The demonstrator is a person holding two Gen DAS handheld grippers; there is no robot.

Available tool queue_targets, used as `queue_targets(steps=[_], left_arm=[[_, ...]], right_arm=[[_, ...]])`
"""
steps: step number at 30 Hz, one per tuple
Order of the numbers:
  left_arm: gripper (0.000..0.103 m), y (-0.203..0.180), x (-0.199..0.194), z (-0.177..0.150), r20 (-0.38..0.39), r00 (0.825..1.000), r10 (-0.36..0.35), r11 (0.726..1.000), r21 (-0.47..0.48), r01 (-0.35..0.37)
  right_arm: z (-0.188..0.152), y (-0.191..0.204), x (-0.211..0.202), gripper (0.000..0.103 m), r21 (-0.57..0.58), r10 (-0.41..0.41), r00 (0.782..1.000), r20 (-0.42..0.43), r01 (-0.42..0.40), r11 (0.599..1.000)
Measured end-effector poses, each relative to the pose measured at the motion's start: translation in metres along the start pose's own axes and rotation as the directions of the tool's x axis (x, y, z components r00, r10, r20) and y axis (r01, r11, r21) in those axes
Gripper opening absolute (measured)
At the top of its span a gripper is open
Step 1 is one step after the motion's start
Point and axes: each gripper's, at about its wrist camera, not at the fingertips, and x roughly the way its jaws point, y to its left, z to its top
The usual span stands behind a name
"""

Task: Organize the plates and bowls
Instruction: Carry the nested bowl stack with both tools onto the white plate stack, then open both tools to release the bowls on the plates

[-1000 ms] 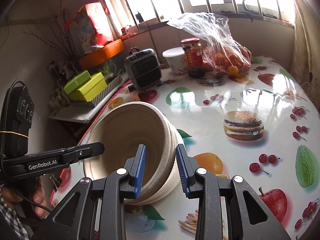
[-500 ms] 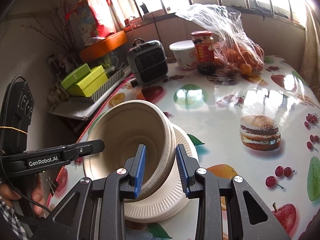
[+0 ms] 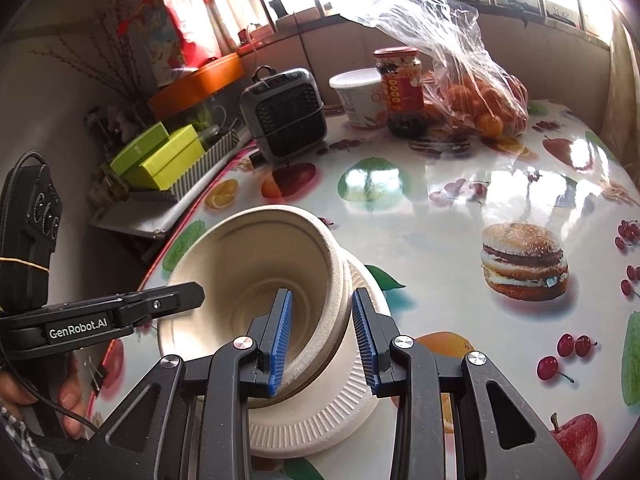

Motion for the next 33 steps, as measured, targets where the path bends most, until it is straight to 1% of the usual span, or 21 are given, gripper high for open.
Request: queue_targets(steps=[14,18,21,22,23,25,29,31,33], left_arm=[[0.020,0.0009,0.0019,-0.0003,0.000,1.000,0.005,1.000,-0.004,-0.005],[0.020,-0.0004,0.0016,-0.0014,-0.002,1.000,0.017,1.000,0.005,-0.017],[0.021,0.0000,0.0014,-0.0018,-0.001,1.000,0.022,1.000,0.007,-0.022],[0.023,-0.0001,0.0013,-0.0017,0.000,1.000,0.026,1.000,0.008,-0.026],[0.026,-0.0003,0.0010,-0.0019,0.002,1.000,0.028,1.000,0.008,-0.028],[0.029,-0.0004,0.0002,-0.0017,0.005,1.000,0.030,1.000,0.009,-0.030],[0.030,-0.0015,-0.0015,-0.0020,0.008,0.999,0.032,0.999,0.010,-0.032],[0.030,-0.0029,-0.0023,-0.0022,0.010,0.999,0.035,0.999,0.017,-0.035],[0.033,-0.0031,-0.0033,-0.0024,0.011,0.999,0.034,0.999,0.018,-0.034]], right_arm=[[0.0017,0.0001,0.0014,0.031,0.002,0.002,1.000,0.001,-0.002,1.000],[0.0016,0.0008,0.0011,0.031,0.004,0.003,1.000,0.001,-0.003,1.000],[0.0018,0.0013,0.0007,0.036,0.004,0.004,1.000,0.000,-0.004,1.000],[0.0018,0.0012,0.0006,0.038,0.004,0.007,1.000,0.001,-0.007,1.000],[0.0019,0.0011,0.0006,0.038,0.004,0.007,1.000,0.002,-0.007,1.000],[0.0023,0.0023,-0.0004,0.039,0.004,0.001,1.000,0.005,-0.001,1.000],[0.0025,0.0022,-0.0018,0.044,0.005,-0.002,1.000,0.008,0.002,1.000],[0.0033,0.0018,-0.0033,0.044,0.007,-0.003,1.000,0.010,0.003,1.000],[0.0024,0.0019,-0.0064,0.045,0.006,-0.005,1.000,0.015,0.005,1.000]])
